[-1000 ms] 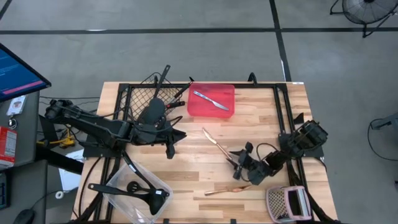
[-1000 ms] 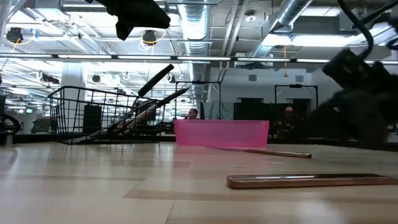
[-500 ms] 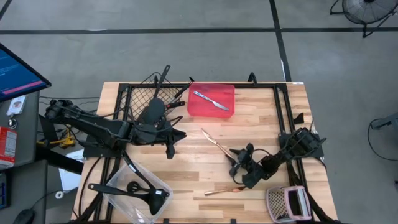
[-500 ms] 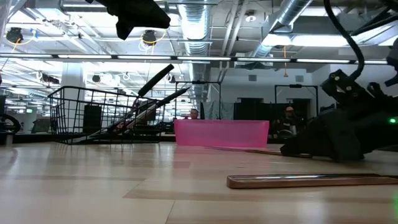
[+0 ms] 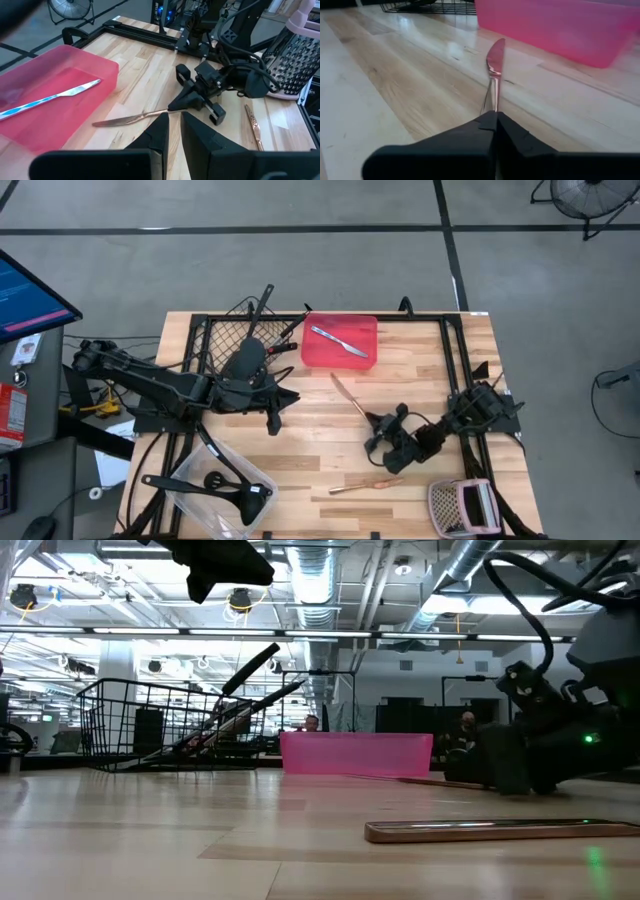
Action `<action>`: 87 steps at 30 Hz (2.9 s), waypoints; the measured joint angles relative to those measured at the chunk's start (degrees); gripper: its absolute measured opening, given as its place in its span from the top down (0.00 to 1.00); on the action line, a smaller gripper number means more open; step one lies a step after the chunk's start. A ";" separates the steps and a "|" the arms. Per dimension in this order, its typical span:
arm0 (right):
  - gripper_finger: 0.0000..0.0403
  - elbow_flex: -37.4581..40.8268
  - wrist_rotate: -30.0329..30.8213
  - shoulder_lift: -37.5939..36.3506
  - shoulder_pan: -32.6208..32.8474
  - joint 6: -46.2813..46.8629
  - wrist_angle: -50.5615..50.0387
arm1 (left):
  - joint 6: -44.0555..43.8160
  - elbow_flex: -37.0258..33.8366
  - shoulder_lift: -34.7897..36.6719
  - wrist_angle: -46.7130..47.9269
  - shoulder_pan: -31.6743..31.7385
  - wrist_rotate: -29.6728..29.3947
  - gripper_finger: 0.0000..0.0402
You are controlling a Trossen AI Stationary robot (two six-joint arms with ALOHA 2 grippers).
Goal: Pick & Place Kitchen Items
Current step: Put the gold table knife into the red bin
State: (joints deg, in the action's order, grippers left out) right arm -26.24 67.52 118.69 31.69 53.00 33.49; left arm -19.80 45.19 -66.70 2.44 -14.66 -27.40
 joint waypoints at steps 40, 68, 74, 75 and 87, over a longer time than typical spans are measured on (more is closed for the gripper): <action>1.00 0.06 -31.25 -16.56 -4.06 -45.20 5.69 | 0.32 -0.02 -1.84 -0.46 0.00 3.31 0.91; 1.00 -21.18 -51.79 -17.45 -6.85 -19.45 -48.78 | 0.05 0.02 -5.68 -2.32 0.87 3.26 0.98; 1.00 -21.01 -51.20 -18.04 -6.11 -19.72 -49.49 | -0.19 0.02 -5.68 -2.32 0.87 2.31 0.94; 1.00 -20.99 -51.14 -19.09 -5.70 -19.75 -49.60 | -0.37 0.02 -5.68 -2.32 0.87 2.13 0.93; 1.00 -20.34 -48.31 -26.94 -8.11 -21.16 -56.83 | -0.61 0.02 -5.68 -2.38 0.85 0.85 0.82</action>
State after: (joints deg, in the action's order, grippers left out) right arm -46.58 19.21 91.75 23.58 31.84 -23.34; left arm -20.40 45.21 -72.38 0.06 -13.80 -26.55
